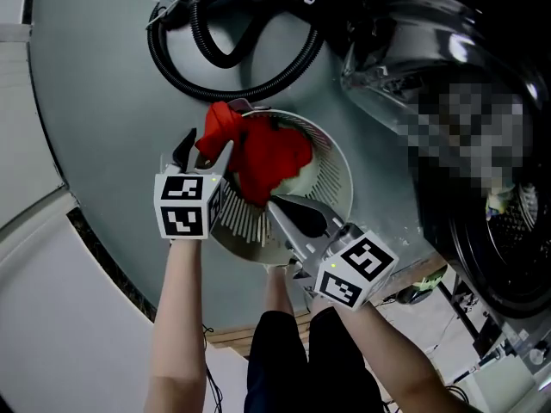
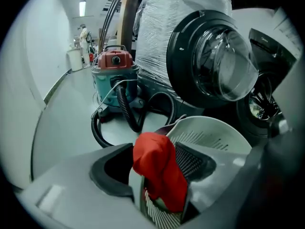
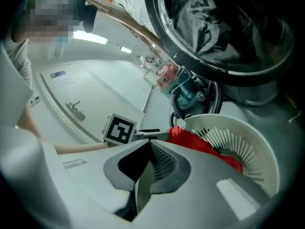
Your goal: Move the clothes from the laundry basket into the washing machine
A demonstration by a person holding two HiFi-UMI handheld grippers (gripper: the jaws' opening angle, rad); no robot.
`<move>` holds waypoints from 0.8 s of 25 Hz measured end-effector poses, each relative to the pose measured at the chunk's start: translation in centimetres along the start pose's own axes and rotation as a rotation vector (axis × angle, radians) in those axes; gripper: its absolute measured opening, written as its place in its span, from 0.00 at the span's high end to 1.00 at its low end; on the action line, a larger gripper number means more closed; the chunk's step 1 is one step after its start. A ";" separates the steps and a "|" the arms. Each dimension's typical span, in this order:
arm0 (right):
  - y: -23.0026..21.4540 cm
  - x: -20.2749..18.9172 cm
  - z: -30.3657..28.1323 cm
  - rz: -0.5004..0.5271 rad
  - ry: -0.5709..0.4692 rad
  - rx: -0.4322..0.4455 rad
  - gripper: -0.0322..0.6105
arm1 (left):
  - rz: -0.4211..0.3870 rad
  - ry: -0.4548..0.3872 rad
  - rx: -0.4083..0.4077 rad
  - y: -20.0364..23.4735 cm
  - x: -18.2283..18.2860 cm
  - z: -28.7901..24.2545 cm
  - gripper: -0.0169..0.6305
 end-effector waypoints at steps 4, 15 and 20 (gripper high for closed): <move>-0.8 0.6 0.4 -0.004 -0.019 -0.005 0.90 | -0.085 0.050 0.016 0.5 -0.5 -1.5 0.65; -0.2 1.2 1.9 0.013 -0.043 -0.007 0.90 | -0.246 0.077 0.000 -0.4 0.6 0.4 0.92; 0.8 2.4 3.1 0.044 -0.042 -0.021 0.90 | -0.165 0.015 -0.034 -1.6 3.0 4.6 0.94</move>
Point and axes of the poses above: the fingertips, and each gripper's own axes: z backward along the fingers, y to its left, x out of its top, the point moved 6 cm from there along z, backward along the fingers, and after that the axes turned 12 degrees about -y, right-handed, at the moved point
